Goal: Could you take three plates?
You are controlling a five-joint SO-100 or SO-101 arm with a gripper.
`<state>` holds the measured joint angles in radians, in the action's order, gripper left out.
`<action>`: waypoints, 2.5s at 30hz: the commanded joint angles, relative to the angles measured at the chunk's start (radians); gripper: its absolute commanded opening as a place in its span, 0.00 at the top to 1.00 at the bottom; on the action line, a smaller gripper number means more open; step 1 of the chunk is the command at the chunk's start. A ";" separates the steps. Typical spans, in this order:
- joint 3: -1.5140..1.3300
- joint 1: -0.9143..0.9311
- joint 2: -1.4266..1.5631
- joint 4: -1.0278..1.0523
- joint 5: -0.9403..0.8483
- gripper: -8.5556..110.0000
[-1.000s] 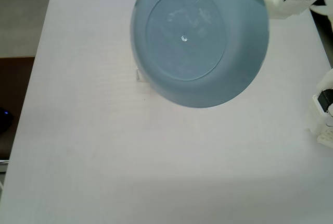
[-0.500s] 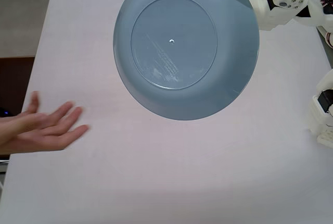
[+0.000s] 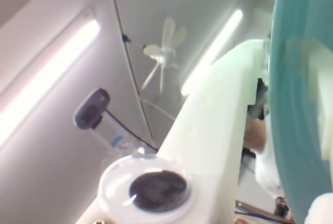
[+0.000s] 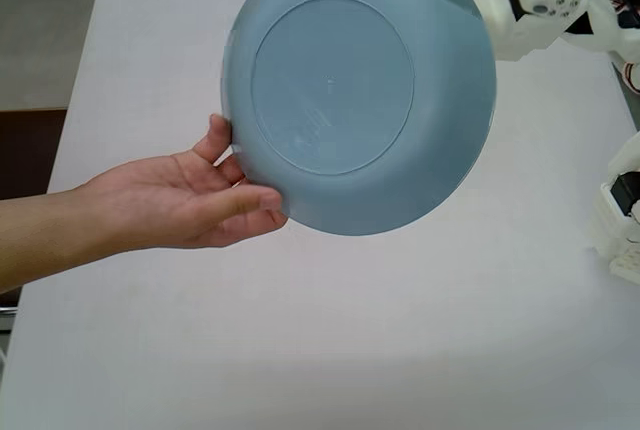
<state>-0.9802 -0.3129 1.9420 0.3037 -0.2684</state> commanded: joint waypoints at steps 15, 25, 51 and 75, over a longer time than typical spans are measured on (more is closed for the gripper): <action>0.000 0.018 0.069 0.029 -0.057 0.73; 0.000 0.034 0.060 0.040 -0.077 0.72; -0.933 0.373 0.479 0.175 0.229 0.93; -1.621 0.227 0.940 0.057 0.267 0.93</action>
<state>-2.5878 -0.1028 2.8179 0.3774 0.0046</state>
